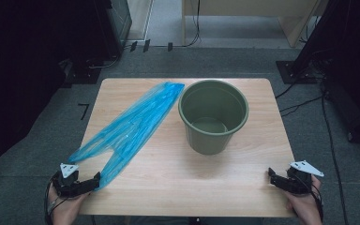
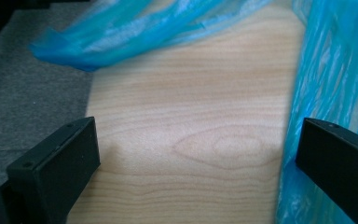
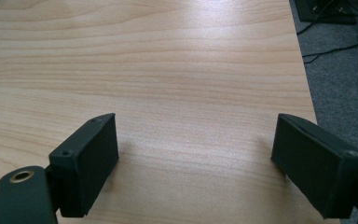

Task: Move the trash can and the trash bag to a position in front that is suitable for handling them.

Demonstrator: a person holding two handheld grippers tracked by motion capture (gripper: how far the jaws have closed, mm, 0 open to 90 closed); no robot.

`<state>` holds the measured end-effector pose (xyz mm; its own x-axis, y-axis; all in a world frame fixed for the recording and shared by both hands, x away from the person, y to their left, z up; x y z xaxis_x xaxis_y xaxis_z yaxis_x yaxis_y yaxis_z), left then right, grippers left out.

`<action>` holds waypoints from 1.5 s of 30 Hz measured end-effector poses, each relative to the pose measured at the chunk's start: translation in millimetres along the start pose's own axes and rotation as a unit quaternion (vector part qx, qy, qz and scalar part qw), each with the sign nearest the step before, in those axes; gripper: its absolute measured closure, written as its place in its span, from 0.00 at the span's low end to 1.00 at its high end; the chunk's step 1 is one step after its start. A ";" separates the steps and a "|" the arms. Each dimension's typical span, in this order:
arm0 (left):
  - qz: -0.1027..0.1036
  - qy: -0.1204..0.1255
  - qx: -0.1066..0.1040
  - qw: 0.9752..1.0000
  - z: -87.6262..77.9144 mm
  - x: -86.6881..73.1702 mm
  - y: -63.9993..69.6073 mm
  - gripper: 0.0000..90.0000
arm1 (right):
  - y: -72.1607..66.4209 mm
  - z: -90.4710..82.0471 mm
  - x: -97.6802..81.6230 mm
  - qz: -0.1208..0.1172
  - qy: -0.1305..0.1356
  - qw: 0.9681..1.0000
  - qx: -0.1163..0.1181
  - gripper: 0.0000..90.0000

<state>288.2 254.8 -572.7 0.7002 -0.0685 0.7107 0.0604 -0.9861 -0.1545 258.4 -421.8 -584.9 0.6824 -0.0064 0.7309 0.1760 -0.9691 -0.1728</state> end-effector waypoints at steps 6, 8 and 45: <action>0.008 0.043 0.006 0.999 -24.4 24.9 11.1 0.00 | -4.1 -3.8 7.7 0.003 0.022 1.000 0.003 0.25; 0.005 0.056 -0.003 0.998 -32.8 33.8 17.6 0.00 | -11.8 -5.7 16.7 0.006 0.046 0.998 0.034 0.29; 0.008 0.097 -0.152 0.983 -42.7 162.6 223.5 0.23 | -79.2 54.3 180.2 -0.013 0.153 0.986 0.070 0.72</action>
Point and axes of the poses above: each handheld gripper's, and its own axes: z roughly forward along the jaws, x roughly out of its top, y roughly to its right, the point moved 9 cm from there along z, roughly forward along the jaws, and after that the axes turned 12 degrees about x, right-handed, at the moved point
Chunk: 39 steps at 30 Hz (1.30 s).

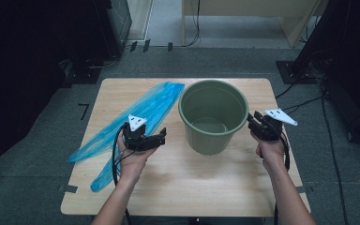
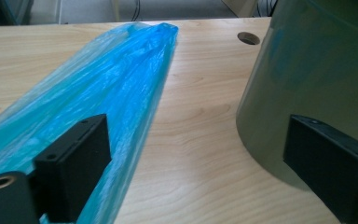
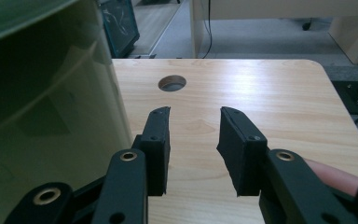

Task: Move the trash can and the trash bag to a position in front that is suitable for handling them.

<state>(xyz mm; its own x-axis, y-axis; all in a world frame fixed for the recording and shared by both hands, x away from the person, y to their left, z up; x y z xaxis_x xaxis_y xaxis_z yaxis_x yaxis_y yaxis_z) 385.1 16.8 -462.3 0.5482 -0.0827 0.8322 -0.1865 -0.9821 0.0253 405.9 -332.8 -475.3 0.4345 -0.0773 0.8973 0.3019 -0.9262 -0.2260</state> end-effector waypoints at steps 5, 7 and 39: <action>-0.005 -0.006 -0.022 1.000 17.5 8.8 16.4 0.32 | -9.0 14.8 2.1 -0.017 0.001 1.000 0.005 0.72; -0.011 -0.001 -0.023 1.000 26.1 13.3 22.8 0.41 | -12.4 19.2 2.6 -0.011 0.008 1.000 0.017 0.75; 0.074 0.021 -0.028 0.997 10.6 -6.7 41.2 1.00 | -79.9 1.3 -17.3 -0.018 0.000 0.999 0.051 1.00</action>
Point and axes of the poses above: each handheld gripper's, and its own axes: z roughly forward along the jaws, x roughly out of its top, y roughly to its right, the point moved 9 cm from there along z, roughly forward along the jaws, and after that the axes turned 12 degrees about x, right-handed, at the moved point
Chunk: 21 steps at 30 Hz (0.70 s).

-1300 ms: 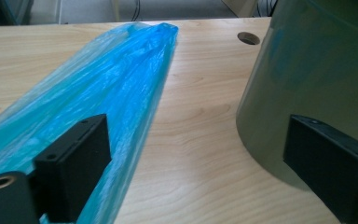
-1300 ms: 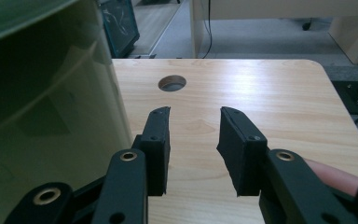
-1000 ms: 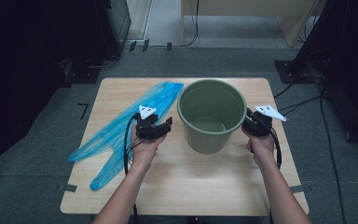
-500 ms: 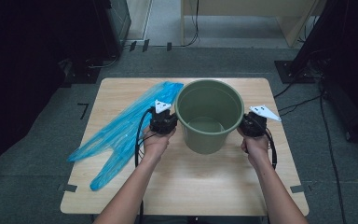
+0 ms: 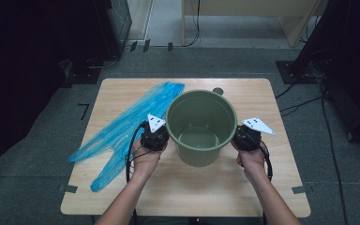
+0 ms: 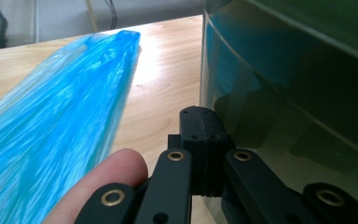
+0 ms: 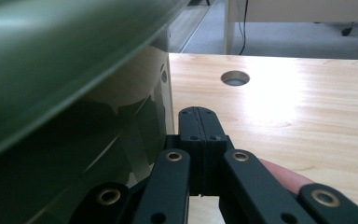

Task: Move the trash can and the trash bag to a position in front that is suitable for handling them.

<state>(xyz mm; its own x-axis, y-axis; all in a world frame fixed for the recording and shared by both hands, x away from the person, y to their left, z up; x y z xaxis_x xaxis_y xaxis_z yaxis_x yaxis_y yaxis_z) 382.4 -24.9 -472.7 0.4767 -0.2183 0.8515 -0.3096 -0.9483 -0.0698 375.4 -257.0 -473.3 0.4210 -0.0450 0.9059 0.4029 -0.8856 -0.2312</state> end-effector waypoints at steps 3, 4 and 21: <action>-0.005 0.004 0.006 1.000 -11.0 -7.3 -5.5 1.00 | -7.7 -2.2 -3.2 -0.007 -0.003 1.000 0.001 1.00; -0.006 0.006 0.008 1.000 -14.6 -9.9 -7.0 1.00 | -11.7 -3.5 -4.7 -0.015 -0.004 1.000 0.000 1.00; -0.032 0.019 0.017 0.999 -64.4 -43.1 -21.7 1.00 | -66.1 -33.9 -30.8 -0.041 -0.001 0.999 -0.005 1.00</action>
Point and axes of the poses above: each handheld gripper's, and its own axes: z roughly forward along the jaws, x roughly out of its top, y roughly to its right, the point moved 9 cm from there along z, roughly forward along the jaws, and after that the axes turned 12 degrees about x, right-handed, at the moved point
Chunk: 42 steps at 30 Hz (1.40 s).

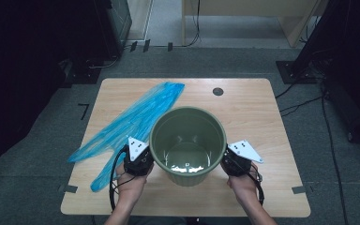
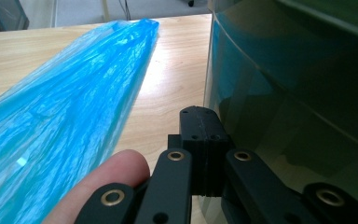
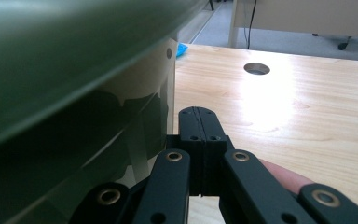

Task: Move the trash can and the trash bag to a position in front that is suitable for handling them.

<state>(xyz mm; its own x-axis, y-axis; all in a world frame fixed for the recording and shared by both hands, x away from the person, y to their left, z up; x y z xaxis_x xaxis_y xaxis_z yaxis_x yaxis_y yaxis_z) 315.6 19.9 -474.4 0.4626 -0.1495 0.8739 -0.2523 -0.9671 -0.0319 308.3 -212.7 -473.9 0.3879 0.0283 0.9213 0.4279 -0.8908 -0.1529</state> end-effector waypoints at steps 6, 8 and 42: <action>0.010 -0.004 -0.003 1.000 -10.2 -5.3 -1.8 1.00 | -7.9 -9.0 -5.0 -0.003 -0.007 1.000 0.008 1.00; 0.021 -0.001 0.008 1.000 -9.0 -4.7 -8.4 0.86 | -6.4 -11.5 -5.9 0.000 -0.009 1.000 0.015 0.94; -0.010 -0.120 0.104 0.987 39.9 -62.3 -153.2 0.00 | 155.7 -68.6 -109.7 0.099 -0.128 0.985 -0.065 0.00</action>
<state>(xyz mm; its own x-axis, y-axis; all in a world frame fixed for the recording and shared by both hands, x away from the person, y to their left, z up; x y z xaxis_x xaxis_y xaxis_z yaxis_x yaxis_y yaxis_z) 359.3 169.2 -543.2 0.6607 -0.1502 0.7355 -0.0719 -0.9879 -0.1372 276.3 -385.6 -574.2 0.6541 -0.0538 0.7545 0.2211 -0.9403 -0.2588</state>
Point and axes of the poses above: each handheld gripper's, and its own axes: z roughly forward along the jaws, x roughly out of its top, y roughly to its right, the point moved 9 cm from there along z, roughly forward along the jaws, and after that the axes turned 12 degrees about x, right-handed, at the moved point
